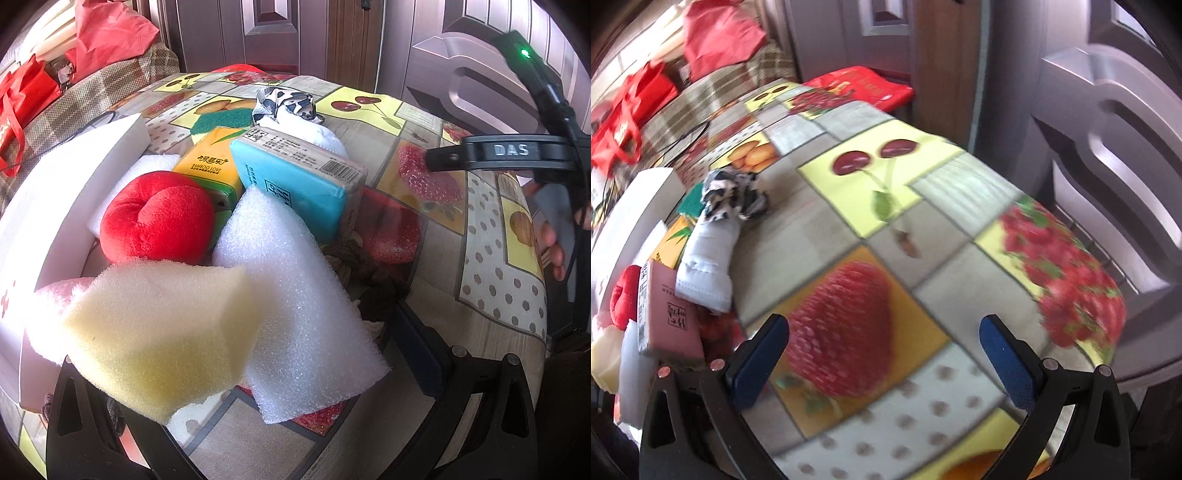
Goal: Organize soft objects
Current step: 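Grasp the silver can with the right tool while the left tool grasps the rope knot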
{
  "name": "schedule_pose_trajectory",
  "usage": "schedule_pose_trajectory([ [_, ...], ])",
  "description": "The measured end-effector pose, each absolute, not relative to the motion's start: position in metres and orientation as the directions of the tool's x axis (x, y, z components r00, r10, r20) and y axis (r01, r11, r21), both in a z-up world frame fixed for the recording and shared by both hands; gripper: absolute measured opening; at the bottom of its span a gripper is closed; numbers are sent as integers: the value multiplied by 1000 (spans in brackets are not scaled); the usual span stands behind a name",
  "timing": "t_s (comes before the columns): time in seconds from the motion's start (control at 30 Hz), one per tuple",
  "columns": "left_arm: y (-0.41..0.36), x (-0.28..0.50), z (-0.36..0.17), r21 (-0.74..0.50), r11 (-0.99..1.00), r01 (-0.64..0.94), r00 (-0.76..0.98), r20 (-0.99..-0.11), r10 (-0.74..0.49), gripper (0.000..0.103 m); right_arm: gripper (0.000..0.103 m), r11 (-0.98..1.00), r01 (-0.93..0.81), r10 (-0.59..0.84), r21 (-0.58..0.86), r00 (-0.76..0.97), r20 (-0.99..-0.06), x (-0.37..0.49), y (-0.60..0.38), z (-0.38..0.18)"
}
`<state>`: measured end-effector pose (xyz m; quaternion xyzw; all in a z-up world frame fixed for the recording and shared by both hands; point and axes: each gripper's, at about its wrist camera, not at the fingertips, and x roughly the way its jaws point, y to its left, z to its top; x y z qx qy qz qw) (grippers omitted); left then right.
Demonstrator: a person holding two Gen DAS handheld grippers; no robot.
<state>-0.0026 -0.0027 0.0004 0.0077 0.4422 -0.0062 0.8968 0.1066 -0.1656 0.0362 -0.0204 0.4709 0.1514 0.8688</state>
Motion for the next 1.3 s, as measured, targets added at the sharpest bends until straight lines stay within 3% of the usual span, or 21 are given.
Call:
schedule_pose_trajectory([
  [0.2, -3, -3, 0, 8, 1000, 17, 609, -793, -4, 102, 103, 954, -292, 222, 74, 517, -826, 97, -173, 47],
  [0.43, -14, -3, 5, 2, 998, 58, 565, -825, -31, 102, 103, 907, -420, 305, 36, 595, -744, 82, -159, 92],
  [0.6, 2, -48, 46, -141, 989, 40, 640, -757, -134, 102, 103, 843, -530, 438, 95, 573, -693, 84, -147, 122],
  [0.67, 20, -69, 60, -192, 981, -9, 668, -731, -137, 103, 103, 805, -574, 514, 151, 546, -662, 81, -139, 124],
  [0.8, 63, -109, 72, -188, 964, -190, 689, -725, -6, 103, 103, 657, -739, 627, 151, 424, -654, 71, -105, 112],
  [0.97, 107, -128, 58, -151, 905, -399, 592, -796, 128, 103, 103, 626, -768, 600, 132, 367, -711, 66, -72, 88],
  [1.07, 120, -129, 51, -172, 874, -455, 562, -816, 132, 102, 103, 627, -766, 579, 141, 337, -742, 72, -61, 81],
  [1.13, 121, -121, 49, -188, 867, -462, 560, -820, 121, 101, 90, 613, -772, 591, 169, 307, -746, 72, -58, 83],
  [1.2, 119, -114, 46, -196, 870, -452, 556, -825, 103, 92, 66, 604, -773, 595, 196, 273, -756, 75, -53, 82],
  [1.3, 113, -99, 41, -197, 880, -432, 548, -833, 82, 85, 56, 588, -773, 591, 239, 208, -780, 81, -39, 72],
])
